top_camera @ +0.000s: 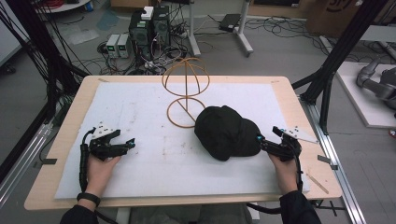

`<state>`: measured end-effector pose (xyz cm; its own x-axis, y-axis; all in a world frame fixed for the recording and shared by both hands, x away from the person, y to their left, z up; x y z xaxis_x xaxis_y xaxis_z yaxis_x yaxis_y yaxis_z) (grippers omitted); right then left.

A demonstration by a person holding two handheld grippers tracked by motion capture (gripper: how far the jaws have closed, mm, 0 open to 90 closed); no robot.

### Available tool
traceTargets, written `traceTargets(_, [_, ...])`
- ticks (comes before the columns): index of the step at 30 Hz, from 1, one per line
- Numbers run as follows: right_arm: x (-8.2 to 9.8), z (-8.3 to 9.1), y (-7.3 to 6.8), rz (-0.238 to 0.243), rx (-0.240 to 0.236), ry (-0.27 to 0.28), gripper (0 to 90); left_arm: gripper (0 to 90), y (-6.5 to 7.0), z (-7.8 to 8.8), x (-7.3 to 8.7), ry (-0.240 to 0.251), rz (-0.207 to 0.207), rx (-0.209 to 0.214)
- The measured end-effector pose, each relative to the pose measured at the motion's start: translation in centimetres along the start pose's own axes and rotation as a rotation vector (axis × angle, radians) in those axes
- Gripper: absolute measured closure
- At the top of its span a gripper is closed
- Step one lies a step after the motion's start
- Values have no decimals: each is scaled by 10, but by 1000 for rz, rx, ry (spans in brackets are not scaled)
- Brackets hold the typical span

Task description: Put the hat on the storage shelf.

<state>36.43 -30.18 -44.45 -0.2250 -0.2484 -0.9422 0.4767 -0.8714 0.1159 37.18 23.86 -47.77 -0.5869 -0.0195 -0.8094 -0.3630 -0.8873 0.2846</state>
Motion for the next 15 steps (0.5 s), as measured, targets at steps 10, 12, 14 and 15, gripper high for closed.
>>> traceTargets(10, [-18,10,-31,74,-67,71,212,259,-5,0,-1,-5,50,1])
traceTargets(12, [-20,10,-35,88,-76,73,212,259,-4,-1,-1,-5,48,1])
traceTargets(14, [-24,7,-48,123,-101,79,212,259,-4,0,-1,-9,42,2])
traceTargets(15, [-24,7,-48,123,-101,79,212,259,-4,-1,-1,-8,40,2])
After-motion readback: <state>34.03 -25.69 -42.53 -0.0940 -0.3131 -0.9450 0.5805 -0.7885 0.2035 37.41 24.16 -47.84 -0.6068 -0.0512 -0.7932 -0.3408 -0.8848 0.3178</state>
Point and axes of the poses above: each handheld gripper's, and its own axes: z roughly backward along the jaws, x roughly out of its underside, y roughly to its right, the point moved 5 cm from there along -z, roughly forward along the jaws, and after that the axes turned 15 degrees about z, right-handed, at the moved point
